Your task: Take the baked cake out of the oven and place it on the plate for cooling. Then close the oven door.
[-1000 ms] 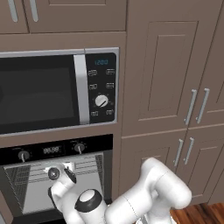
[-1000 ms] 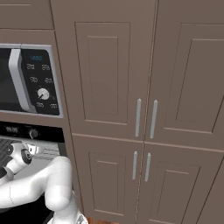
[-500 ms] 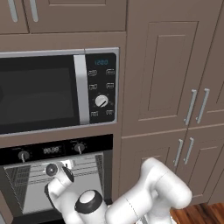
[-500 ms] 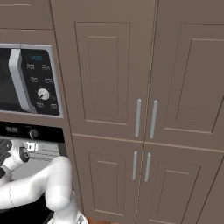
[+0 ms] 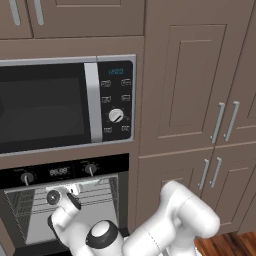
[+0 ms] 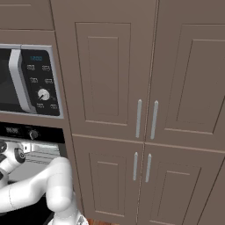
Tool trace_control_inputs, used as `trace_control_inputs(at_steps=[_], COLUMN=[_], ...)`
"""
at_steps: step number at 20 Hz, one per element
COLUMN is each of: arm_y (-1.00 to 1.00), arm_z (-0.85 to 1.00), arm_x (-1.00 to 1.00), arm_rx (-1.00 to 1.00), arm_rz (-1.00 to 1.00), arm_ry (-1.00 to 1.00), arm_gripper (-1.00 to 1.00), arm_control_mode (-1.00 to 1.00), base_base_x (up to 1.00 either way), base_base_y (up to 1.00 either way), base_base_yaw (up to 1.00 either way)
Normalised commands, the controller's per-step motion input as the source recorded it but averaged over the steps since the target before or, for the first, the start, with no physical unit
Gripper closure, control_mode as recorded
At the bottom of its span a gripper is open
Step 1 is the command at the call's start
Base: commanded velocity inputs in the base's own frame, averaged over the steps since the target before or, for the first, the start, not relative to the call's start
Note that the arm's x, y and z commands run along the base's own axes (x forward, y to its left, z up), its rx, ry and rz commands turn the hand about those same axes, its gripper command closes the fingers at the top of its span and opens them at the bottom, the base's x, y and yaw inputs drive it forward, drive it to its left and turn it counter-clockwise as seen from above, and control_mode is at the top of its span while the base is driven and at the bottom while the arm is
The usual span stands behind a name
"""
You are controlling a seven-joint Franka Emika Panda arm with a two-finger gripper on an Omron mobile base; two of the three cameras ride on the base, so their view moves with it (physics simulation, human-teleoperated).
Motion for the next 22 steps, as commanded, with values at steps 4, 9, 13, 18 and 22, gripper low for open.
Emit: trace_control_inputs(at_steps=[4, 9, 13, 18, 22], arm_y=[0.28, 0.25, 0.23, 0.22, 0.24], arm_z=[-0.94, -0.94, -0.94, -0.94, -0.94], arm_x=[-0.64, -0.67, -0.65, -0.68, -0.75], arm_rx=[-0.16, -0.17, -0.20, -0.21, -0.21], arm_rz=[0.03, 0.02, 0.00, 0.00, 0.00], arm_ry=[0.00, 0.00, 0.00, 0.00, 0.00], arm_gripper=[-1.00, -1.00, -1.00, -1.00, -1.00], arm_control_mode=[-1.00, -1.00, -1.00, -1.00, -1.00], base_base_x=[0.00, 0.00, 0.00, 0.00, 0.00], base_base_y=[0.00, 0.00, 0.00, 0.00, 0.00], base_base_yaw=[0.00, 0.00, 0.00, 0.00, 0.00])
